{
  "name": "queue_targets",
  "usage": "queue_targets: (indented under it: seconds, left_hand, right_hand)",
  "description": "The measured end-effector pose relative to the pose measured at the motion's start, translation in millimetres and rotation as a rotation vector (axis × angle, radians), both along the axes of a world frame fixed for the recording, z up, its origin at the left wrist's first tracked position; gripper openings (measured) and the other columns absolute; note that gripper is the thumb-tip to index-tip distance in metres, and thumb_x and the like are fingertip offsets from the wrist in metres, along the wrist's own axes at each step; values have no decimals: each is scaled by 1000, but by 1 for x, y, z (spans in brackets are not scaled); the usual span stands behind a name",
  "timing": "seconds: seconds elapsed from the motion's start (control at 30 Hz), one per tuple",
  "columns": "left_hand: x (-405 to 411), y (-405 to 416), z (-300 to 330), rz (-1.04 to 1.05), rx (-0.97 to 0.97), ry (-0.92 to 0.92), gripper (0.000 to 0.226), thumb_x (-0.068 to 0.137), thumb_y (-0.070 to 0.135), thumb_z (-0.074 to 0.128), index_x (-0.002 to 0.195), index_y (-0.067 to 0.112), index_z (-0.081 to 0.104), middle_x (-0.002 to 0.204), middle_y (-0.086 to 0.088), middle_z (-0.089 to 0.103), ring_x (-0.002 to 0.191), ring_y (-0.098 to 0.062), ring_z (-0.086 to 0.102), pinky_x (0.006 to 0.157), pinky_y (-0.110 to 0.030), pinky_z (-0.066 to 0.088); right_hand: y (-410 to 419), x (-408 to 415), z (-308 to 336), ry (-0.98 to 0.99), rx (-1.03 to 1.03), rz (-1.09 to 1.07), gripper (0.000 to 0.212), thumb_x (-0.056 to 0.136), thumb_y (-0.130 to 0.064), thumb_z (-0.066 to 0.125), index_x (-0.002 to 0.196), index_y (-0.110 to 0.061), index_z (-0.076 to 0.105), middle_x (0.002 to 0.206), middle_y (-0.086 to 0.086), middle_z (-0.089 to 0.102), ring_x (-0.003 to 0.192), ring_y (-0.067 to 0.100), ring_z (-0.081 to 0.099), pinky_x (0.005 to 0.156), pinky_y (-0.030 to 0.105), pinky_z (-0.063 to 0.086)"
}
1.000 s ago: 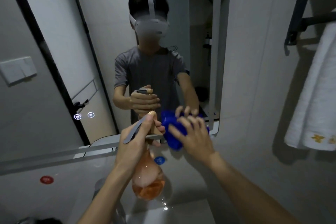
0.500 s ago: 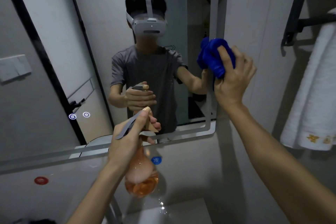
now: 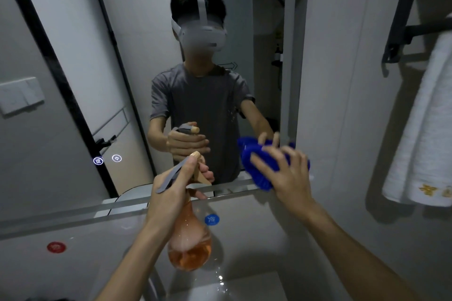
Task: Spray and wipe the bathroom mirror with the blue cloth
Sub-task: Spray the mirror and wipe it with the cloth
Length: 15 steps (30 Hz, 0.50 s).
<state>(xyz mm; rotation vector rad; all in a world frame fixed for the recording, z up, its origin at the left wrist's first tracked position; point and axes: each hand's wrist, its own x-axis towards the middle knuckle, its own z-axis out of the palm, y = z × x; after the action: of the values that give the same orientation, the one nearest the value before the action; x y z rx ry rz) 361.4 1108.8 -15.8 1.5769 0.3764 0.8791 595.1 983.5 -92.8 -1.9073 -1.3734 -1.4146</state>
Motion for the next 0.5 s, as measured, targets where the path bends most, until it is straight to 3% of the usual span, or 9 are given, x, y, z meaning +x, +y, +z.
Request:
queue_targets:
  seconds: [0.13, 0.27, 0.33, 0.4, 0.5]
  left_hand:
    - [-10, 5, 3, 51, 6, -23, 31, 92, 46, 58, 90, 23, 78, 89, -13, 75, 89, -31, 71, 74, -49, 55]
    - [-19, 10, 10, 94, -12, -97, 33, 95, 33, 55, 75, 21, 78, 78, -9, 73, 77, -21, 68, 62, -38, 54]
    - [-22, 15, 12, 106, -11, -105, 34, 94, 35, 55, 75, 16, 76, 79, -11, 73, 79, -24, 68, 68, -38, 54]
    - [-25, 21, 11, 123, 1, -94, 35, 94, 38, 56, 76, 14, 75, 84, -14, 75, 83, -30, 69, 77, -44, 53]
    - [-29, 24, 10, 120, 2, -90, 34, 92, 40, 55, 78, 18, 76, 87, -17, 74, 85, -32, 69, 68, -42, 55]
  right_hand:
    - [20, -3, 116, 137, 386, -24, 69, 82, -21, 62, 146, -28, 36, 141, 10, 39, 115, 33, 41, 89, 45, 37]
    - [47, -21, 167, 237, 597, -79, 63, 87, -37, 60, 147, -25, 42, 138, 13, 49, 116, 32, 47, 92, 44, 38]
    - [59, -32, 139, 158, 515, -96, 72, 85, -39, 65, 148, -28, 32, 142, 13, 42, 121, 35, 44, 96, 49, 37]
    - [66, -43, 84, 55, 302, -29, 80, 78, -29, 70, 147, -29, 30, 144, 12, 33, 123, 38, 40, 99, 53, 34]
    - [65, -57, -4, -166, -65, 56, 83, 75, -29, 79, 147, -33, 37, 143, 8, 36, 123, 34, 40, 102, 54, 32]
